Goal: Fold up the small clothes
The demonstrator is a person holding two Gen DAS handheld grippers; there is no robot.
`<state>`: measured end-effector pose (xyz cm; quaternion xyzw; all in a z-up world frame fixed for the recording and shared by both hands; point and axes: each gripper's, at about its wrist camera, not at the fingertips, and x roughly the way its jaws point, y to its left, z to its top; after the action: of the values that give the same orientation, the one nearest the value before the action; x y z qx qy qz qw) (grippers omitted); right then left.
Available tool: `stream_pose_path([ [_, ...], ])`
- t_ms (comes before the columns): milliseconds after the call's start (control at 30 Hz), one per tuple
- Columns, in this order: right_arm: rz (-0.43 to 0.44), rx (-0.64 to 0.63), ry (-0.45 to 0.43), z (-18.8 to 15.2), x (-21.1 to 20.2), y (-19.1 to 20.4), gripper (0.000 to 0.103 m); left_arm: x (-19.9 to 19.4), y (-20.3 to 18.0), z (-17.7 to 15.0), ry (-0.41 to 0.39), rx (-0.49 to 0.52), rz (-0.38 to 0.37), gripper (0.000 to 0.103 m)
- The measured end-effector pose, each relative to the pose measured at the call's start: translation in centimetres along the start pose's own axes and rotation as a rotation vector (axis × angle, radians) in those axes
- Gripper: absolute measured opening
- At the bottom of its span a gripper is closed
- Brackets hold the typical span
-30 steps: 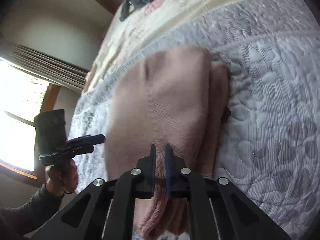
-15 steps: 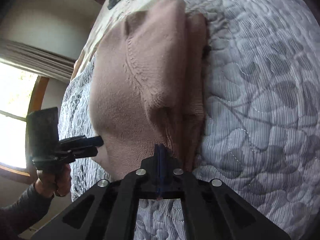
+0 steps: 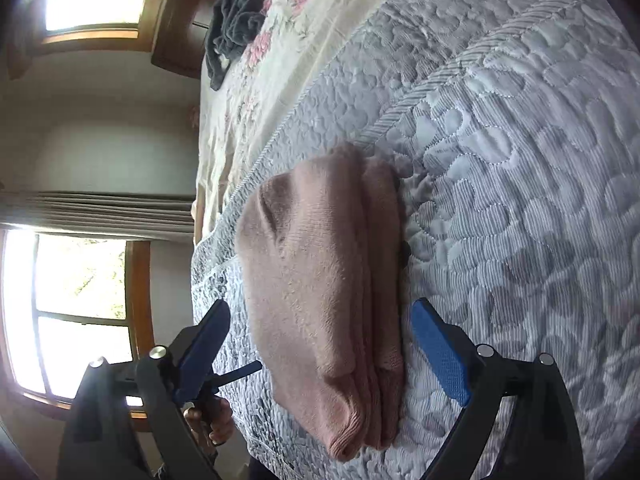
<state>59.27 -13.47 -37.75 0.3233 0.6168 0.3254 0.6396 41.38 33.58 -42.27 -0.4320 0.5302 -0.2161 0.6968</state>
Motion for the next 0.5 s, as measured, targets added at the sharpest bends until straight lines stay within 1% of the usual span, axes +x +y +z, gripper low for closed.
stream_pose_path([
  [100, -0.041, -0.014, 0.050, 1.2, 3.1, -0.1, 0.093, 1.0, 1.6, 0.5, 0.012, -0.052, -0.069, 0.099],
  [200, -0.060, -0.032, 0.078, 2.2, 5.3, 0.0, 0.093, 2.6, 2.3, 0.7, 0.027, -0.061, -0.106, 0.099],
  [367, -0.078, -0.058, 0.098, 3.4, 7.9, 0.2, 0.093, 5.7, 1.6, 1.3, 0.058, -0.021, -0.145, 0.099],
  [433, -0.075, -0.069, 0.100, 3.8, 8.7, 0.5, 0.093, 6.5, 1.5, 1.6, 0.056, -0.010, -0.158, 0.099],
  [500, -0.061, -0.083, 0.097, 4.1, 9.4, 0.7, 0.094, 7.2, 1.3, 1.8, 0.054, -0.003, -0.187, 0.098],
])
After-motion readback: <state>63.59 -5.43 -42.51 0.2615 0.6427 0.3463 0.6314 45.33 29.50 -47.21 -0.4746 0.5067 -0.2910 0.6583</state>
